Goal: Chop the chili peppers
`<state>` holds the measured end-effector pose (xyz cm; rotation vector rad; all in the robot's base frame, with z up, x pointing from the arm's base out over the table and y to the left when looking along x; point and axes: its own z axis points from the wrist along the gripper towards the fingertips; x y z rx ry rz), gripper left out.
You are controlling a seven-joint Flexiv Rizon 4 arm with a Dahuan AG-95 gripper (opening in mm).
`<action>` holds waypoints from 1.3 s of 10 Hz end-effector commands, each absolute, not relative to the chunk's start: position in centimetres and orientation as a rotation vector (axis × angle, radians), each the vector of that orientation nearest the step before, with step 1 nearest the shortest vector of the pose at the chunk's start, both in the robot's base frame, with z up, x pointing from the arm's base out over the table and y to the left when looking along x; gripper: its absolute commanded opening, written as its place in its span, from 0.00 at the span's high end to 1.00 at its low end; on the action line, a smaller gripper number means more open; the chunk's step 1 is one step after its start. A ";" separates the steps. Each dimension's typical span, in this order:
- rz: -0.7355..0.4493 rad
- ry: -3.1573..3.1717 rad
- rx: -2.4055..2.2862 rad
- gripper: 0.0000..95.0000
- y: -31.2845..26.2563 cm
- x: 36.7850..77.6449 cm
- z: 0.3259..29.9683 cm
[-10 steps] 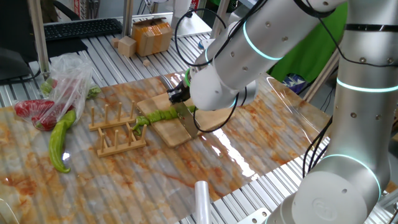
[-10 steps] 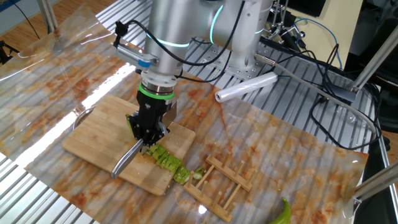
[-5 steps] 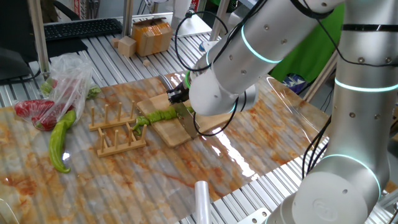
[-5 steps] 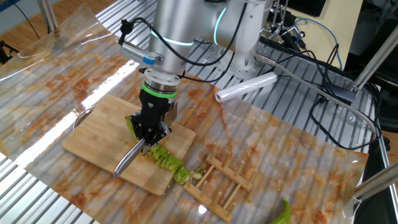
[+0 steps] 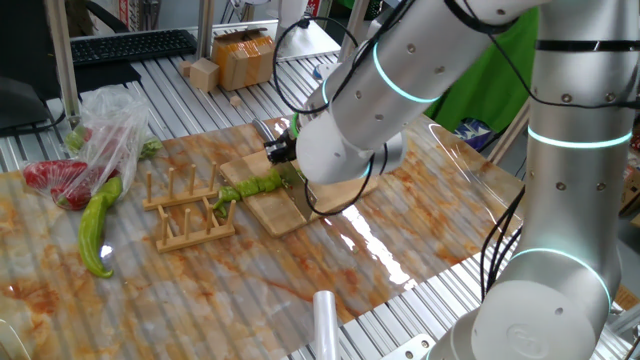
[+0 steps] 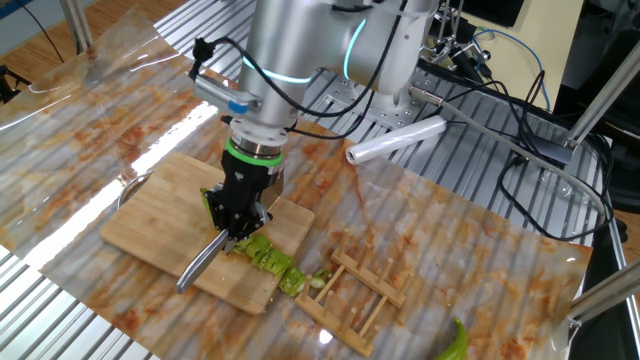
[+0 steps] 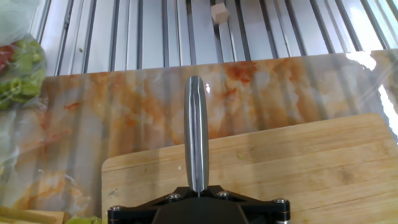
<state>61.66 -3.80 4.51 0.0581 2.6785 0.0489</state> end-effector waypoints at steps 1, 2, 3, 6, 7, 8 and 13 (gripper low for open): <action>0.055 2.692 0.052 1.00 -3.5 61.8 3.7; 0.054 2.693 0.051 1.00 -3.5 61.9 3.4; 0.051 2.755 0.028 1.00 -3.5 61.8 3.8; 0.055 2.804 0.010 1.00 -4.0 61.3 6.1; 0.051 2.809 0.008 1.00 -4.0 61.3 6.2; 0.056 2.814 0.016 1.00 -4.0 61.3 6.3; 0.066 2.850 0.034 1.00 -4.5 60.6 8.4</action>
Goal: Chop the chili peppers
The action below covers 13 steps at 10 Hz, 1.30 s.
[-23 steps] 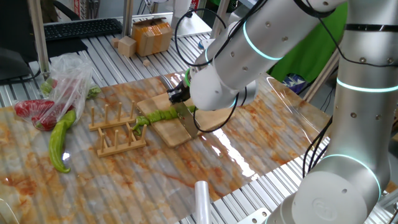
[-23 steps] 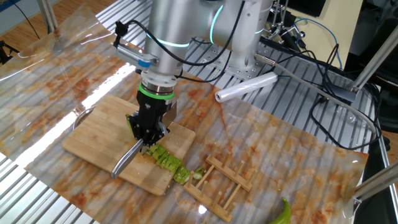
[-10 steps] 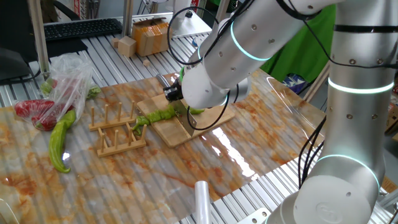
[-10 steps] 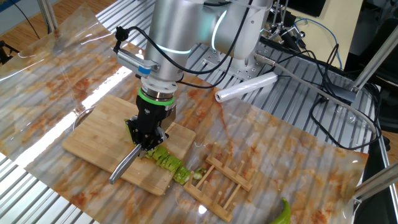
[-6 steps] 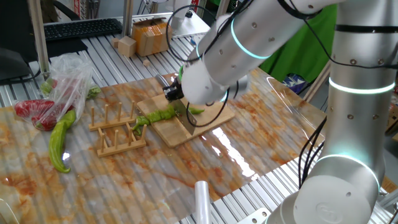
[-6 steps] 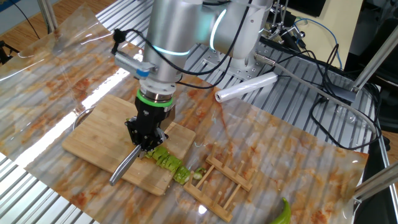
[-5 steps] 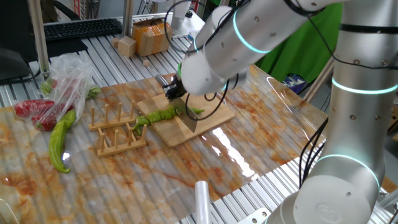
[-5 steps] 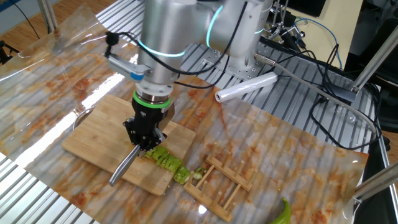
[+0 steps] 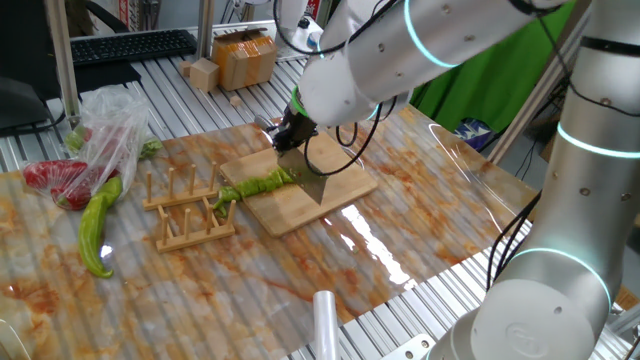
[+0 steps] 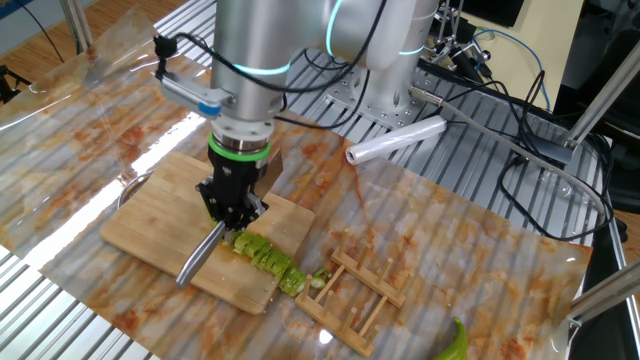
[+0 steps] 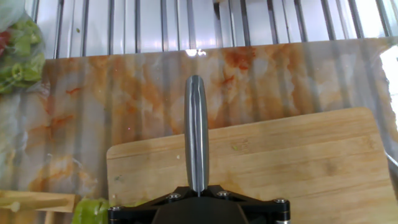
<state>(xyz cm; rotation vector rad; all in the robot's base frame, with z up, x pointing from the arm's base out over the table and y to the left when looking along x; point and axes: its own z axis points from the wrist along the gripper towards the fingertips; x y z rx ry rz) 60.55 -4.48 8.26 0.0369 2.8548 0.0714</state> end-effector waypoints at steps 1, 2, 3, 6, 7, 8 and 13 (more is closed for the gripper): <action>0.058 2.849 0.026 1.00 -4.7 60.6 8.3; 0.057 2.846 0.014 1.00 -5.2 60.6 8.1; 0.057 2.845 0.006 1.00 -5.4 60.6 8.1; 0.056 2.844 0.002 1.00 -5.8 60.5 8.0; 0.058 2.843 0.001 1.00 -5.9 60.5 8.0; 0.053 2.842 -0.001 1.00 -5.9 60.5 8.1; 0.050 2.841 0.018 1.00 -6.4 60.4 8.3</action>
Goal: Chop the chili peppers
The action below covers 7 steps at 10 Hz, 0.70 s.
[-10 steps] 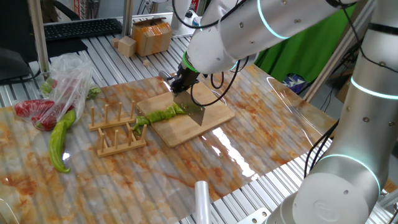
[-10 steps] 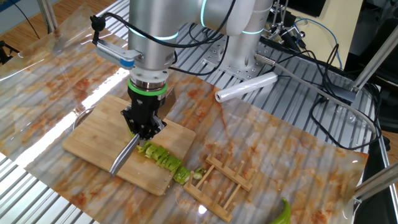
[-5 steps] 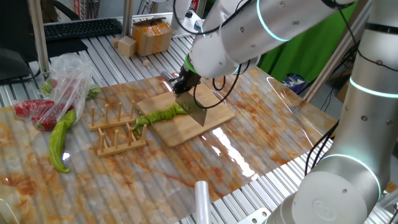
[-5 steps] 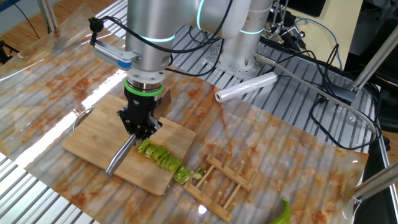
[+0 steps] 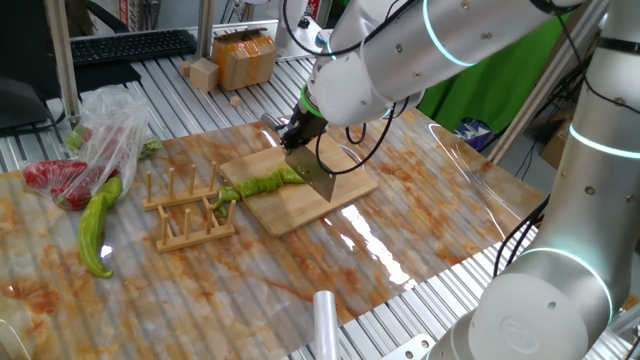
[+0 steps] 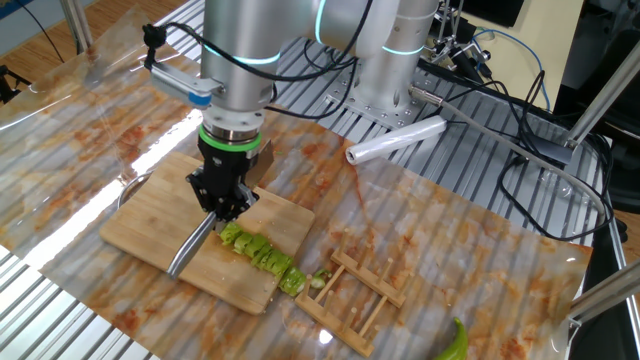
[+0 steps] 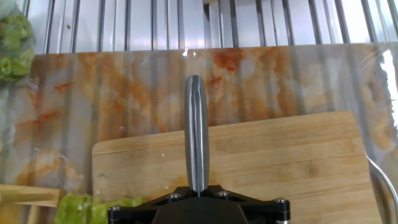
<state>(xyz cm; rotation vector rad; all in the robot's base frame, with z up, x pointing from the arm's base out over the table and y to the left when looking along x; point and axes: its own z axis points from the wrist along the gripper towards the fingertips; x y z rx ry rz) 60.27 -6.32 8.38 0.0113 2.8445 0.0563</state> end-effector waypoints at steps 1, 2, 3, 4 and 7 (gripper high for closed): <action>0.044 2.841 0.031 1.00 -6.5 60.4 8.2; 0.042 2.841 0.028 1.00 -6.5 60.4 8.2; 0.040 2.841 0.027 1.00 -6.5 60.4 8.3; 0.036 2.842 0.024 1.00 -6.6 60.5 8.4; 0.041 2.841 0.020 1.00 -6.6 60.6 8.3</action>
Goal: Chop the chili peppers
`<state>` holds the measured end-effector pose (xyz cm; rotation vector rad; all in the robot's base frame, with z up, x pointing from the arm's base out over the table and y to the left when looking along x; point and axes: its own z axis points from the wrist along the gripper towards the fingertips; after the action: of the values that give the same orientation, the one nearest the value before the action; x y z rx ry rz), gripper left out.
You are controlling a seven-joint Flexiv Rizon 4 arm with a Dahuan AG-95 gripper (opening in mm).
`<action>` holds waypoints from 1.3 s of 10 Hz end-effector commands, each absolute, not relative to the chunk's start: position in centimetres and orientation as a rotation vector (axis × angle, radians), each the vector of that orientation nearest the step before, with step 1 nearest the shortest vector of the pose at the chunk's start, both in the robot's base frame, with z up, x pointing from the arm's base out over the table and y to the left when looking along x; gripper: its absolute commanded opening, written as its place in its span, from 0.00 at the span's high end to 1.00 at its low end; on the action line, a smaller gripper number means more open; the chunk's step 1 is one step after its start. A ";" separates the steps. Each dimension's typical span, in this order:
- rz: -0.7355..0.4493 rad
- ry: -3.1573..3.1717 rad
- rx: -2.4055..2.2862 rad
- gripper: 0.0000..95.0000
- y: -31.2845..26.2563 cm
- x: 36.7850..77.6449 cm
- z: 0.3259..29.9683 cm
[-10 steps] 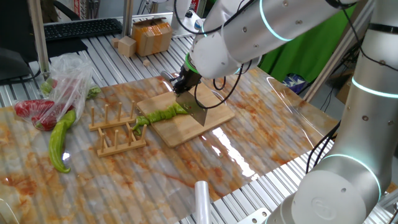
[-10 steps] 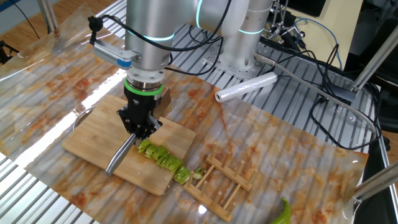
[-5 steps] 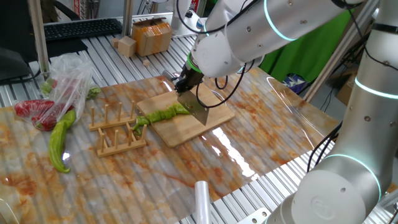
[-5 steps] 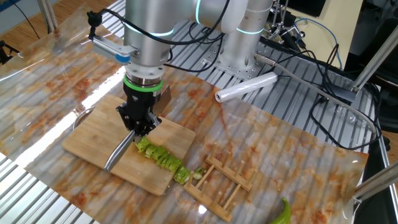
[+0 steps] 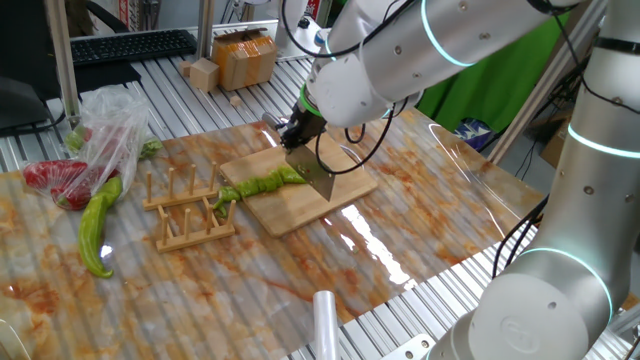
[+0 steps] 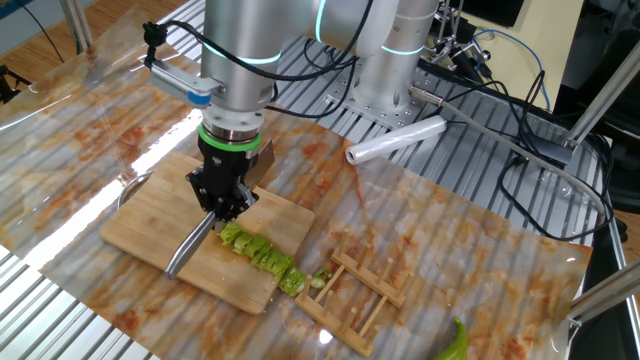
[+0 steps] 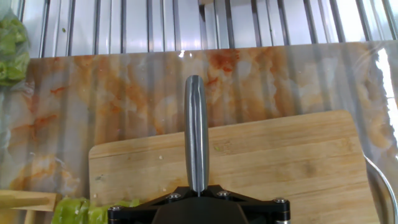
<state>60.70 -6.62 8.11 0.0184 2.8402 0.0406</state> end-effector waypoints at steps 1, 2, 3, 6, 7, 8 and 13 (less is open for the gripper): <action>0.052 2.841 0.020 1.00 -6.7 60.8 7.7; 0.057 2.837 0.015 1.00 -6.7 61.1 6.8; 0.077 2.826 0.015 1.00 -6.8 61.4 5.3; 0.106 2.791 0.029 1.00 -6.6 61.9 2.3; 0.106 2.795 0.031 1.00 -6.5 61.8 2.6; 0.110 2.813 0.033 1.00 -6.6 61.7 3.0; 0.094 2.758 0.052 1.00 -6.5 61.7 3.9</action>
<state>61.31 -6.33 4.45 0.0513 2.7693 0.0927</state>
